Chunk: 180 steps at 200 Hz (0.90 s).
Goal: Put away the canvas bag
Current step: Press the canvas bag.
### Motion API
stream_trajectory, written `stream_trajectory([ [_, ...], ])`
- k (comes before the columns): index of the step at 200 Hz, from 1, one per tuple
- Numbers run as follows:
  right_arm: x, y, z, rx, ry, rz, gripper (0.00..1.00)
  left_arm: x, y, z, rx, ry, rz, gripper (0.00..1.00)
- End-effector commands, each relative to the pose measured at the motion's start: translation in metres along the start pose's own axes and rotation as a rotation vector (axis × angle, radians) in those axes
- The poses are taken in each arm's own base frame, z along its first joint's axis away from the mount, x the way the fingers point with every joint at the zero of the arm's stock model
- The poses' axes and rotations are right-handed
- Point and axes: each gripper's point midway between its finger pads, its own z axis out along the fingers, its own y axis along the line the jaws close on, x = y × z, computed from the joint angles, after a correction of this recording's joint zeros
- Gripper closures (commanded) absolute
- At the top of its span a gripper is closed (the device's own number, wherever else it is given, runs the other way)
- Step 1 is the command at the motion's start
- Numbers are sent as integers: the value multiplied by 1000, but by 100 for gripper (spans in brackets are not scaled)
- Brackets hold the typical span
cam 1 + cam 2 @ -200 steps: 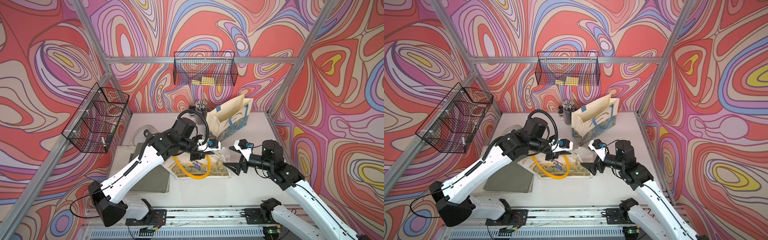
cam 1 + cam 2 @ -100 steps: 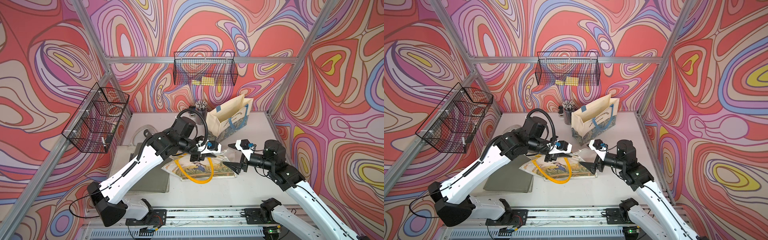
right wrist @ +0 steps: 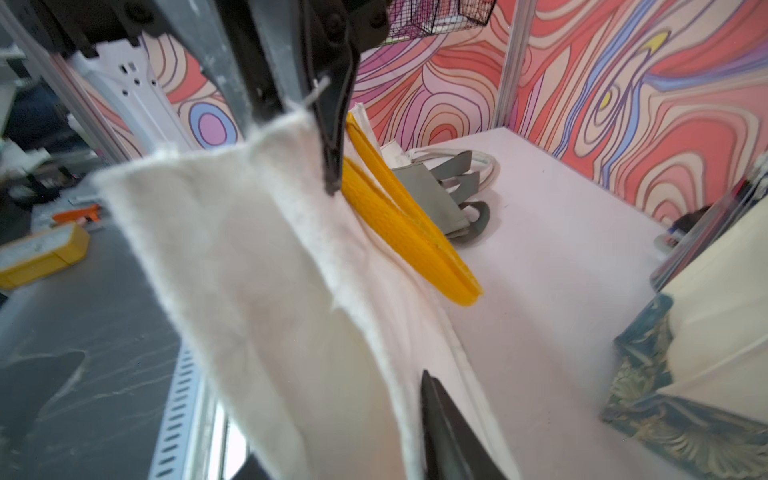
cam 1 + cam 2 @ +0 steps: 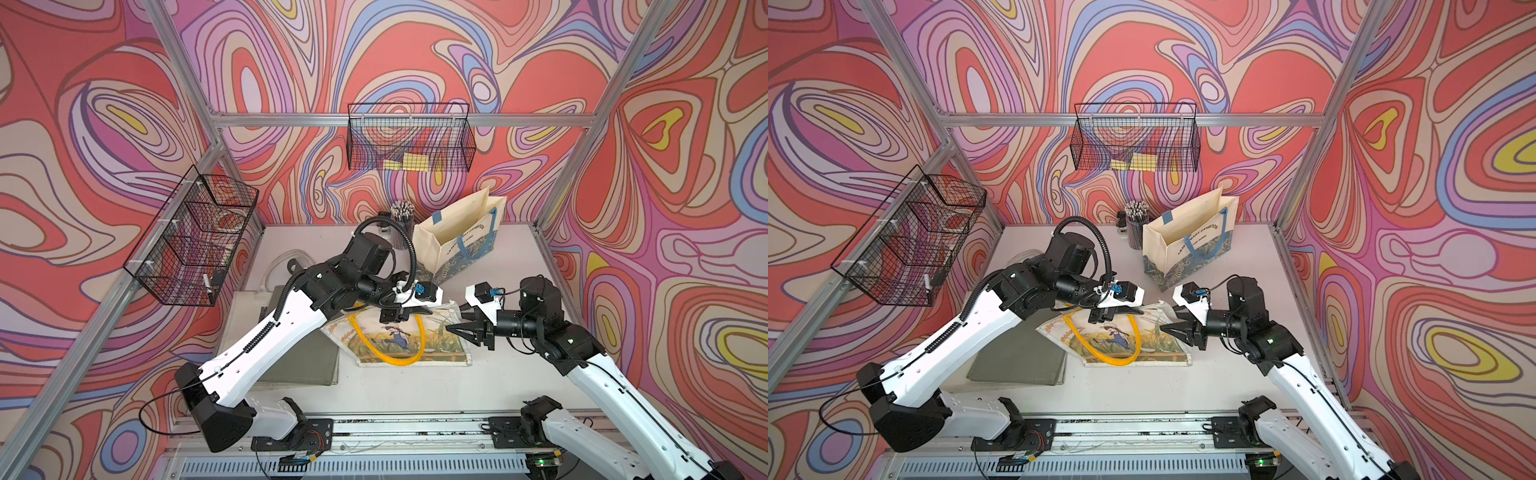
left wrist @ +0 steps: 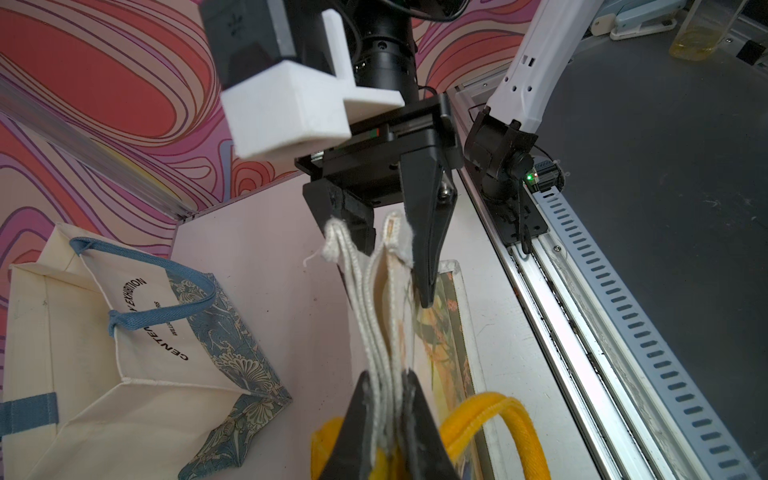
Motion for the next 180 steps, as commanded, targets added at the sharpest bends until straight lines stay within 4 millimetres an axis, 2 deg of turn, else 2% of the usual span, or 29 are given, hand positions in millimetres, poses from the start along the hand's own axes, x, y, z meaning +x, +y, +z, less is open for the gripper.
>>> stream_trajectory([
  [1, 4, -1, 0, 11, 19, 26, 82, -24, 15, -9, -59, -66, 56, 100],
  [8, 4, -3, 0, 16, 22, 29, 90, -23, 16, -8, -58, -64, 48, 100],
  [32, -1, -9, 1, 34, 21, 38, 100, -21, 18, -1, -51, -47, -1, 100],
  [46, -5, -12, 1, 45, 18, 34, 100, -19, 17, 5, -29, -23, -37, 78],
  [70, -12, -14, 0, 52, 13, 25, 100, -23, 20, 16, -20, -11, -111, 49],
  [83, -16, -13, -1, 48, 4, 17, 100, -24, 26, 22, -45, -7, -134, 38],
  [99, -21, -14, -3, 59, -4, 6, 100, -25, 32, 27, -55, -8, -153, 34],
  [128, -28, -16, -7, 91, -19, -14, 100, -18, 37, 35, -38, 33, -206, 40],
  [146, -31, -17, -8, 104, -25, -25, 100, -16, 38, 39, -31, 47, -233, 48],
  [180, -29, -20, -7, 111, -16, -15, 100, -23, 33, 42, 26, 13, -215, 100],
])
